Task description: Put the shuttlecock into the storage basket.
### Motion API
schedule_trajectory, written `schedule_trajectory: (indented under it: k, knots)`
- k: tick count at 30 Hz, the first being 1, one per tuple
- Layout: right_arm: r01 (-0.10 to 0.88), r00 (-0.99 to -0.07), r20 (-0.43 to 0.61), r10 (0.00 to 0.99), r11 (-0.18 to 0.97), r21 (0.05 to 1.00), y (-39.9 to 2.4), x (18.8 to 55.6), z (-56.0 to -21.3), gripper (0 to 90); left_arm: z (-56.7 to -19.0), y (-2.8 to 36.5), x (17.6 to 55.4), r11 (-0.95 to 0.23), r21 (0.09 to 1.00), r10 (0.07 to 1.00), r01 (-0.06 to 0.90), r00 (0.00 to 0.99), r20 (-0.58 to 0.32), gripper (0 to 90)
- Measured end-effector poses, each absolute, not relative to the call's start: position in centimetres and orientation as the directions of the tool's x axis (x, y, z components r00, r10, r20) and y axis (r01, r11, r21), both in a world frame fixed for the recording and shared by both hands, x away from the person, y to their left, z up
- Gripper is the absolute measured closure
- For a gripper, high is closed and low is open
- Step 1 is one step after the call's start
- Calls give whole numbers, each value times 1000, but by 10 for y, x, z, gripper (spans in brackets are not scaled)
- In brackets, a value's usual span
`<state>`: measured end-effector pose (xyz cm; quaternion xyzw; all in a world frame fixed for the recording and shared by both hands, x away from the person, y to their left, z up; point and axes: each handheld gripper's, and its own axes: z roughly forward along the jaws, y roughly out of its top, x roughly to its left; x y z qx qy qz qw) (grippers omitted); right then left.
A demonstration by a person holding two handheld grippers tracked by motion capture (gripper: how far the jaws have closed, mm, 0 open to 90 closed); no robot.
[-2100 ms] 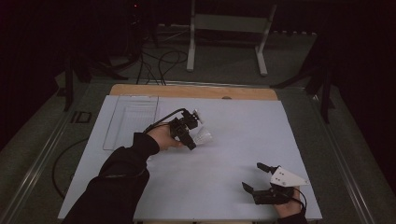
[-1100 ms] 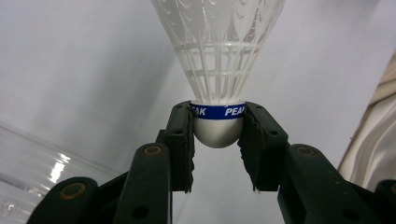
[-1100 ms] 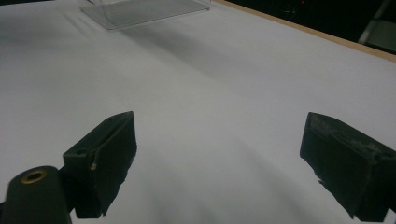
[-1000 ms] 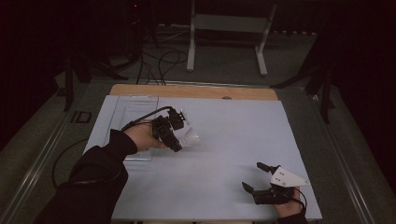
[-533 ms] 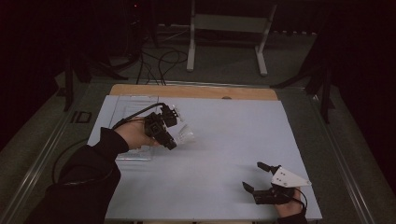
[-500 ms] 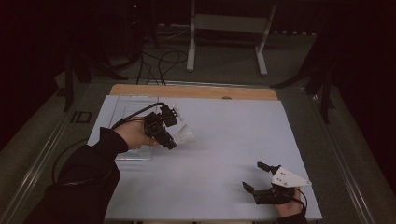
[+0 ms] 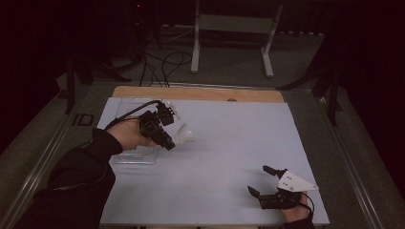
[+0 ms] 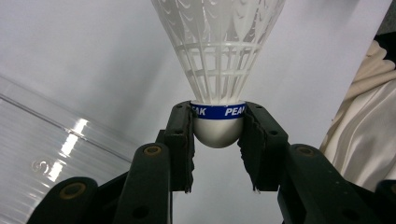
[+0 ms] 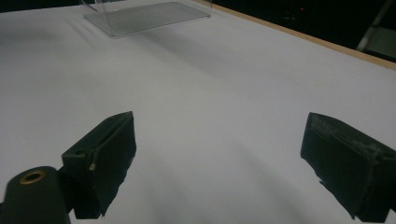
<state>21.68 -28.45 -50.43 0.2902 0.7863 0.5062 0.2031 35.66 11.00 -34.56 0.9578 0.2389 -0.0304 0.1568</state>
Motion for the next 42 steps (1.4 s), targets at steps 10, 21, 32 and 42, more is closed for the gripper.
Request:
schedule_trajectory:
  k: [10, 21, 32, 42]
  knots:
    - [250, -752, -25, 659, 320, 914, -284, 217, -504, 104, -339, 121, 358, -822, 300, 465, 484, 874, -140, 664]
    - [246, -751, -32, 660, 324, 913, -284, 217, -504, 105, -328, 136, 357, -808, 314, 482, 499, 866, -135, 664]
    - [249, -751, -32, 659, 327, 912, -284, 217, -504, 105, -326, 149, 357, -786, 325, 512, 527, 848, -138, 664]
    - [250, -751, -31, 659, 328, 911, -284, 217, -504, 105, -325, 166, 356, -765, 328, 541, 554, 830, -139, 664]
